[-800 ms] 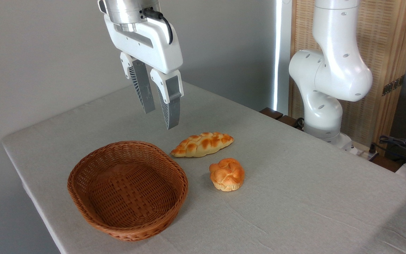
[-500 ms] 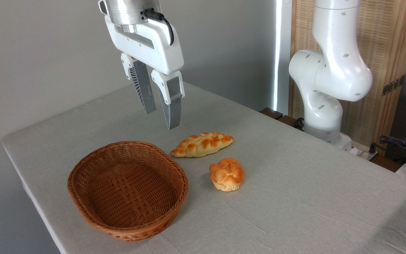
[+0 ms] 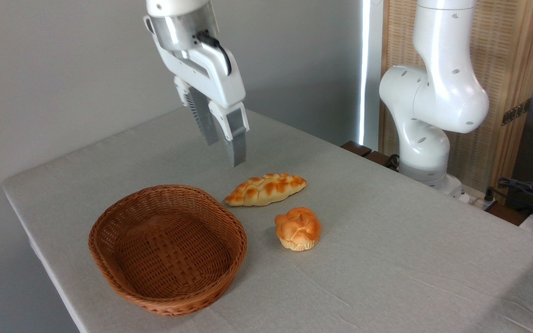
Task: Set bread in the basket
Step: 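Move the open gripper over the braided croissant-shaped bread and lower it, then close the gripper on the middle of the braided bread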
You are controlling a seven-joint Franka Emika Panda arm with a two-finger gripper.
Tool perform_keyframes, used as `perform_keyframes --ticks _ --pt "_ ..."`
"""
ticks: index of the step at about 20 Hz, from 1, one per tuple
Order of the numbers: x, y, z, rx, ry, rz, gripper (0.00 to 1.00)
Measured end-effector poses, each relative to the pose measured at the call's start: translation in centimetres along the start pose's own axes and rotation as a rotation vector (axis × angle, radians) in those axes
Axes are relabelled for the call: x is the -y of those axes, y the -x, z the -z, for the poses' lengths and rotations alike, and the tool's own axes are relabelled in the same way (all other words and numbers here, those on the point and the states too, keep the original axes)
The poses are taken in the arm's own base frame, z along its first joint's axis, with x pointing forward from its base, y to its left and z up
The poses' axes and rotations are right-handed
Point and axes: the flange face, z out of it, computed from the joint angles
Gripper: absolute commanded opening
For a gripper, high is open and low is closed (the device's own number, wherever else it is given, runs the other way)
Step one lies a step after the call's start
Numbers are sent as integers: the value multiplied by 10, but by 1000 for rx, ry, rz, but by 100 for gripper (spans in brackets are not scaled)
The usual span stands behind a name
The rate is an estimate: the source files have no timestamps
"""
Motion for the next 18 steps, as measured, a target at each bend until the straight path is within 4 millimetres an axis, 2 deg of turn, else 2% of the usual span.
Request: perform_keyframes --ticks 4,7,13,14,15,16,18 --pt "-49 -11 -51 50 7 -79 100" --pt "-78 -19 -94 109 23 -130 100" --pt "-98 -21 -158 153 27 -172 100" --pt "-100 -20 -165 154 24 -177 91" --pt "-100 -20 -171 152 21 -178 77" --pt "-99 -19 -175 148 16 -177 48" --pt "-98 -18 -181 138 7 -179 24"
